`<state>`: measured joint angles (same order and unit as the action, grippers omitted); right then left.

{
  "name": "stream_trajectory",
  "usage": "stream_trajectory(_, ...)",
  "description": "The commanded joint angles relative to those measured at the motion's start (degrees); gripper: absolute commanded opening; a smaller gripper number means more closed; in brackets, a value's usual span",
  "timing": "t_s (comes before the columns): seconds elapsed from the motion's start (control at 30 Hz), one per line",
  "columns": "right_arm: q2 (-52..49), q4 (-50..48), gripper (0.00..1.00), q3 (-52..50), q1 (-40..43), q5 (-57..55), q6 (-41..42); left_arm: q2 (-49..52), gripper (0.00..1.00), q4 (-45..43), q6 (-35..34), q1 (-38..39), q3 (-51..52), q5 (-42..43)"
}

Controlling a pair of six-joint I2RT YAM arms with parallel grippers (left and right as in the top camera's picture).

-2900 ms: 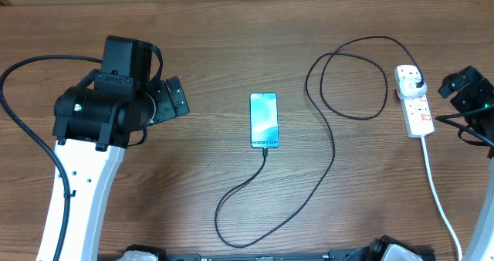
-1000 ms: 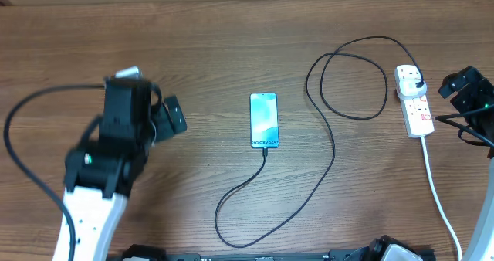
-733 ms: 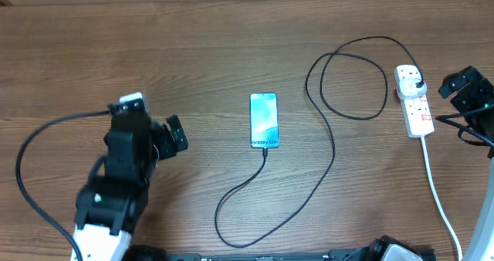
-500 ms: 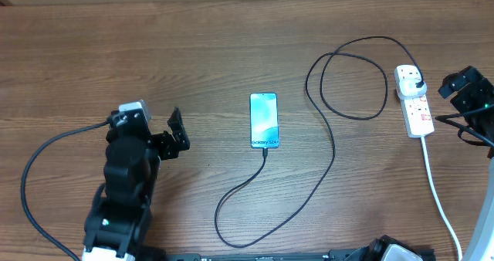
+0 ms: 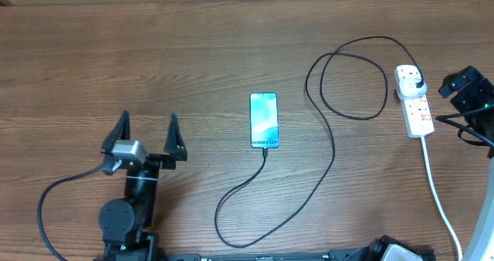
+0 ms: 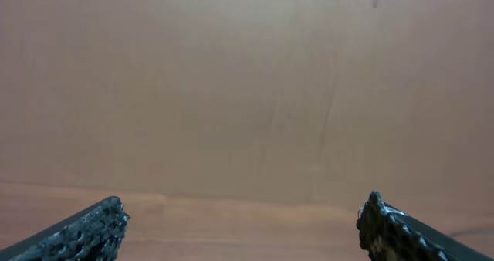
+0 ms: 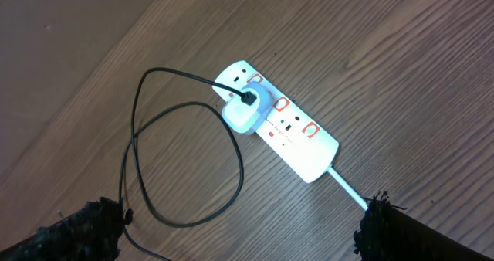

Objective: Plug charger to phone and switch on socket

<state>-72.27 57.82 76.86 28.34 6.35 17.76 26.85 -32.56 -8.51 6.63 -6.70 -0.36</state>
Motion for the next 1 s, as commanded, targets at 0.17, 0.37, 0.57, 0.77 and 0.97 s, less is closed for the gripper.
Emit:
stream_trajectory(0.17,0.1,-0.4,1.00,0.1,-0.4,-0.7,0.1,-5.9,1.00,1.5,8.8,-1.8,6.4,1.8)
stream_trajectory(0.37,0.1,-0.4,1.00,0.1,-0.4,-0.7,0.1,-10.8,1.00,8.2,8.8,-5.3,6.4,4.8)
stream_trajectory(0.57,0.1,-0.4,1.00,0.1,-0.4,-0.7,0.1,-15.5,0.99,14.9,8.8,-6.4,6.4,4.9)
stream_trajectory(0.77,0.1,-0.4,1.00,0.1,-0.4,-0.7,0.1,-20.9,1.00,25.1,8.8,-6.4,6.4,4.9)
stream_trajectory(0.97,0.1,-0.4,1.00,0.1,-0.3,-0.7,0.1,-25.6,1.00,33.6,8.8,-7.4,6.4,4.9)
